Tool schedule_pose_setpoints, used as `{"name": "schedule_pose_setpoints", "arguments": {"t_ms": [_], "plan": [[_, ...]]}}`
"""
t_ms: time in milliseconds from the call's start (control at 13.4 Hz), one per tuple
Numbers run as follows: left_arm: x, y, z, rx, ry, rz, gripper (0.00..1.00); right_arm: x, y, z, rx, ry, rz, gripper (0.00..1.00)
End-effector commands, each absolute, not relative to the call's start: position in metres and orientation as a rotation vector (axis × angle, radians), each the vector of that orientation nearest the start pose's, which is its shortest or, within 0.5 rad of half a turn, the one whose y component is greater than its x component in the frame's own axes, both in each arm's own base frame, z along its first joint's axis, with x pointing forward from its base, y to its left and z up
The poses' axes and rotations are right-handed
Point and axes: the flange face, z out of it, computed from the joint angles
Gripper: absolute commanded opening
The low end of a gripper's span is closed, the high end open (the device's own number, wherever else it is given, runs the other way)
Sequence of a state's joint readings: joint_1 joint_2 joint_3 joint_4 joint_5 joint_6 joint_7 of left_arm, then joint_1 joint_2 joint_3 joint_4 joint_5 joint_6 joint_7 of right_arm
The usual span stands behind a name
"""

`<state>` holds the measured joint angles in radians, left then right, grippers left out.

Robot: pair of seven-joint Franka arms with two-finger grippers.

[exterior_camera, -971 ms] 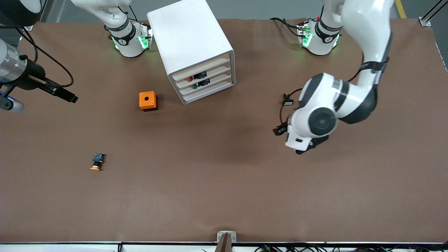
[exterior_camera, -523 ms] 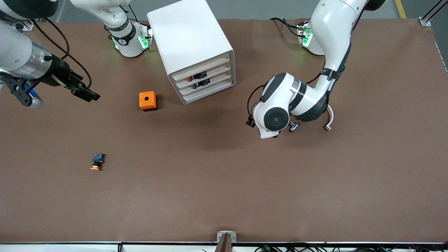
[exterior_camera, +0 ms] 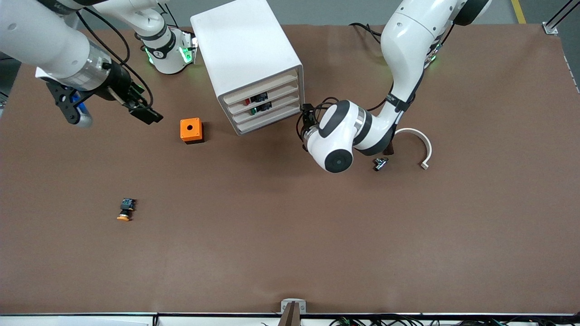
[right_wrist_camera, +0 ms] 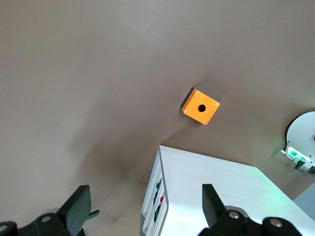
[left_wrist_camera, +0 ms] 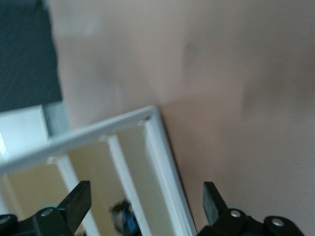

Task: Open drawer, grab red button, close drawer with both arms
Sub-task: 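Grasp the drawer handle with the left gripper while the right gripper approaches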

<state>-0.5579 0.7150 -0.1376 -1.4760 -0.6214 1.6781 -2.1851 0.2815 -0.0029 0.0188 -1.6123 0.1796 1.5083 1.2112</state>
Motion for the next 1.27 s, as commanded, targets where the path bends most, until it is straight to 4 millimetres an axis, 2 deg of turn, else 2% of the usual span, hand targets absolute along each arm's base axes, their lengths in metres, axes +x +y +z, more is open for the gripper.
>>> {"name": "schedule_pose_setpoints", "arguments": {"t_ms": [0, 149, 224, 448, 598, 747, 822, 897, 971, 1195], "plan": [[0.479, -0.466, 0.236, 1.893, 2.716, -1.450, 0.99, 0.516, 0.202, 0.601, -2.764, 1.321, 0.342, 1.00], [0.474, -0.473, 0.220, 1.696, 2.813, -1.619, 0.95, 0.513, 0.212, 0.597, -2.779, 1.297, 0.353, 0.99], [0.464, -0.481, 0.211, 1.669, 2.852, -1.661, 0.94, 0.511, 0.219, 0.595, -2.773, 1.282, 0.377, 0.99], [0.441, -0.491, 0.199, 1.732, 2.893, -1.725, 0.81, 0.507, 0.241, 0.586, -2.773, 1.324, 0.407, 0.99], [0.431, -0.495, 0.200, 1.752, 2.877, -1.827, 0.78, 0.501, 0.259, 0.581, -2.770, 1.349, 0.418, 0.99], [0.432, -0.496, 0.204, 1.745, 2.872, -1.848, 0.77, 0.505, 0.276, 0.575, -2.739, 1.455, 0.435, 0.99], [0.434, -0.494, 0.204, 1.738, 2.874, -1.852, 0.77, 0.506, 0.289, 0.571, -2.745, 1.463, 0.441, 0.99], [0.436, -0.492, 0.207, 1.740, 2.870, -1.859, 0.77, 0.506, 0.294, 0.567, -2.742, 1.482, 0.446, 0.99], [0.436, -0.492, 0.207, 1.733, 2.870, -1.869, 0.76, 0.510, 0.297, 0.558, -2.741, 1.505, 0.455, 1.00], [0.430, -0.500, 0.209, 1.695, 2.845, -1.946, 0.67, 0.520, 0.328, 0.529, -2.723, 1.606, 0.478, 1.00]]}}
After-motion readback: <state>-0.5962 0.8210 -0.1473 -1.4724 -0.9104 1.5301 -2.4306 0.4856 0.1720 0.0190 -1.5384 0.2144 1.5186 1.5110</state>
